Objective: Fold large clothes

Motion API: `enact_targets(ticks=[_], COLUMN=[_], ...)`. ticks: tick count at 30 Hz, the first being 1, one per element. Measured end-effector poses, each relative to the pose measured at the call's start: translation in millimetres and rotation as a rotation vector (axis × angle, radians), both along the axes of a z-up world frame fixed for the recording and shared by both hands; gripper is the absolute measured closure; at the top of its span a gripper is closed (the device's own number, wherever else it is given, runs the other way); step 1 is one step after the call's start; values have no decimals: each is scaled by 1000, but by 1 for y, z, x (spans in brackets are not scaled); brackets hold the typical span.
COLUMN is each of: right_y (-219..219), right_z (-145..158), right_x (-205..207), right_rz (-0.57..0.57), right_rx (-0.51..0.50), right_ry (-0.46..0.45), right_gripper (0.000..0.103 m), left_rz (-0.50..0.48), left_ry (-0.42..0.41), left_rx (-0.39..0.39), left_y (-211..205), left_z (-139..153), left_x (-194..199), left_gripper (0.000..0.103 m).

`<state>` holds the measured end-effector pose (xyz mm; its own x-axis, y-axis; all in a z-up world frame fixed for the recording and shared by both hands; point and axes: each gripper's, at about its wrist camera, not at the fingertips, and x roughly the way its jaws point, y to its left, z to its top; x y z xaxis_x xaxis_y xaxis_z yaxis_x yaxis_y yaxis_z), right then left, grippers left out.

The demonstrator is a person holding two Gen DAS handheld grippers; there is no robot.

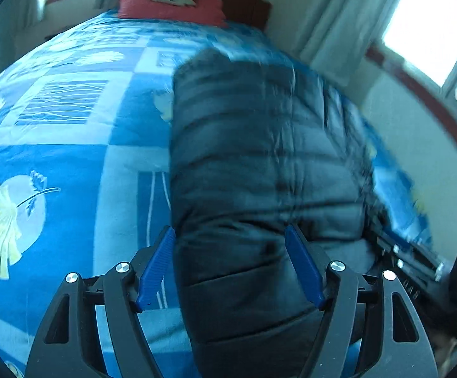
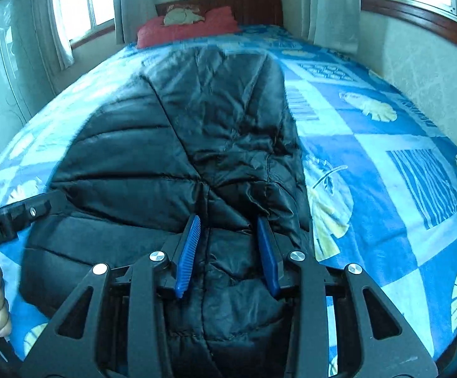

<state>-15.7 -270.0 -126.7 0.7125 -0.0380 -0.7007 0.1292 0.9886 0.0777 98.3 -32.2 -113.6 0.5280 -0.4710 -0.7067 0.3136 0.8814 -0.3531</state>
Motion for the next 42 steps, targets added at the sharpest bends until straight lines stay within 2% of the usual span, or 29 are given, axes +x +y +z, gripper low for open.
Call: enact_targets(ticks=[2,5,9,12,15,18,20,26,28,29,37,39,42], right_y=[-8,-24,-44,-53,-60,-66,-72,-101,-108,-110,-107,-105,-101], right_z=[15,33,38,32,22,1,-14,-58,-73,-75,-81,-80,-80], right_x=[-1,9,37,54,68,79,81,86,90,90,95,98,99], right_rz=[-1,-44,-117,-149,-160,-181,-184,-159,-132,-125,-31,-29,-20], right_rx=[67,120,170,239,257,252,287,528,631,650,675,668,671], right_ry=[-32,-66,-36,1,35,89,102,106,111,107,87,85,80], right_gripper=[53,40,36,36,36,35,26,13,12,11,10,13,27], left_rz=[43,76,105,123,124,133,141,151,151,149,113,115,134], left_ry=[-16,10,132,179,224,230,234,301,336,351,391,382,354], left_rx=[-41,-71,-181,-221,-255,-258,-265,-332,-366,-380,-429,-418,-396], left_y=[12,19,23,19,13,7,4,4,5,5,0,-3,-7], left_z=[11,14,2,-6,-17,-23,-27,-48,-56,-60,-74,-73,-68], left_x=[5,21,44,53,58,61,63,76,80,83,89,89,84], left_gripper=[32,28,28,27,27,22,19,11,8,8,7,7,10])
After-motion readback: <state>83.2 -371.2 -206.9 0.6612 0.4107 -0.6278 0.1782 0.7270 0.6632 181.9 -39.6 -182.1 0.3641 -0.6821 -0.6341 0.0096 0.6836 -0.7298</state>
